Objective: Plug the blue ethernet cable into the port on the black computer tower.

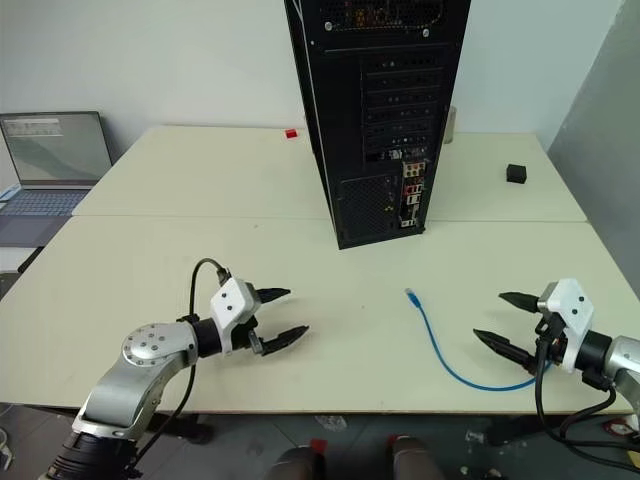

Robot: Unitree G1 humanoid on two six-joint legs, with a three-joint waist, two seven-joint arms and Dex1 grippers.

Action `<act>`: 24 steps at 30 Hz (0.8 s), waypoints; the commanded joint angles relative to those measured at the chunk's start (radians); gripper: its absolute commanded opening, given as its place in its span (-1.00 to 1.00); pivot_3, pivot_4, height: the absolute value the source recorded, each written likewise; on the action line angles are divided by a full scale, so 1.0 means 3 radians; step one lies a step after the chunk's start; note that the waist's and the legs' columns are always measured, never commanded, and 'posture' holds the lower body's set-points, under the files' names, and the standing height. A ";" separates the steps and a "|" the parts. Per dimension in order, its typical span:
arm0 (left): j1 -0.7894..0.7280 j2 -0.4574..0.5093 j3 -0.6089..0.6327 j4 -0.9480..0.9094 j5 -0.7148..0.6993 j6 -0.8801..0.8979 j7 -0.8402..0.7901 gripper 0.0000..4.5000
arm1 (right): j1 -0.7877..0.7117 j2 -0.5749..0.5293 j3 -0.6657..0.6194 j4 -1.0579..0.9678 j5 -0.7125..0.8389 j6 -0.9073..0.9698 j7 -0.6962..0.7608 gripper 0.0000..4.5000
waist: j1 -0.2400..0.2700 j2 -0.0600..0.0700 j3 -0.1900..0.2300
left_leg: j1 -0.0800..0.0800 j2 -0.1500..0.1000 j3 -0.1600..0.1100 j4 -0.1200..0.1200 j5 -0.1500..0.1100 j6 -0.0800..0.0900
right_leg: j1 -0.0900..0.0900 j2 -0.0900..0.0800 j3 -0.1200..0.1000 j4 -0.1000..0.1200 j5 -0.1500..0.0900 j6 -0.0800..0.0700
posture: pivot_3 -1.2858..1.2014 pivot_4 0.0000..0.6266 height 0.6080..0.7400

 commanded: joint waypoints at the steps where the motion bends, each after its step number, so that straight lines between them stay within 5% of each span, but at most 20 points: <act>1: 0.0013 0.0003 0.0083 -0.0182 -0.0134 -0.0028 -0.0035 0.97 | -0.0040 0.0005 -0.0097 -0.0094 0.0034 -0.0006 0.0023 1.00 | 0.0000 0.0000 0.0000 | 0.0000 0.0000 0.0000 0.0000 0.0000 0.0000 | 0.0000 0.0000 0.0000 0.0000 0.0000 0.0000 | 0.03 -0.52 1.00; 17: 0.0036 0.0055 -0.0060 -0.0197 0.0135 -0.0152 0.0077 0.97 | -0.0097 0.0107 -0.0026 -0.0306 0.0058 0.0164 -0.0091 1.00 | 0.0000 -0.0001 0.0000 | 0.0000 0.0000 -0.0001 0.0000 0.0000 0.0000 | 0.0001 0.0000 0.0000 0.0000 -0.0001 0.0001 | 0.03 -0.52 1.00; 24: -0.0014 -0.0010 -0.0116 -0.0387 0.0011 -0.0026 0.0043 0.97 | -0.0195 0.0416 0.0379 -0.0611 -0.0049 0.0388 -0.0476 1.00 | -0.0001 -0.0001 0.0001 | 0.0000 0.0001 -0.0003 0.0000 0.0000 0.0000 | 0.0001 0.0000 0.0000 0.0000 -0.0008 0.0014 | 0.03 -0.52 1.00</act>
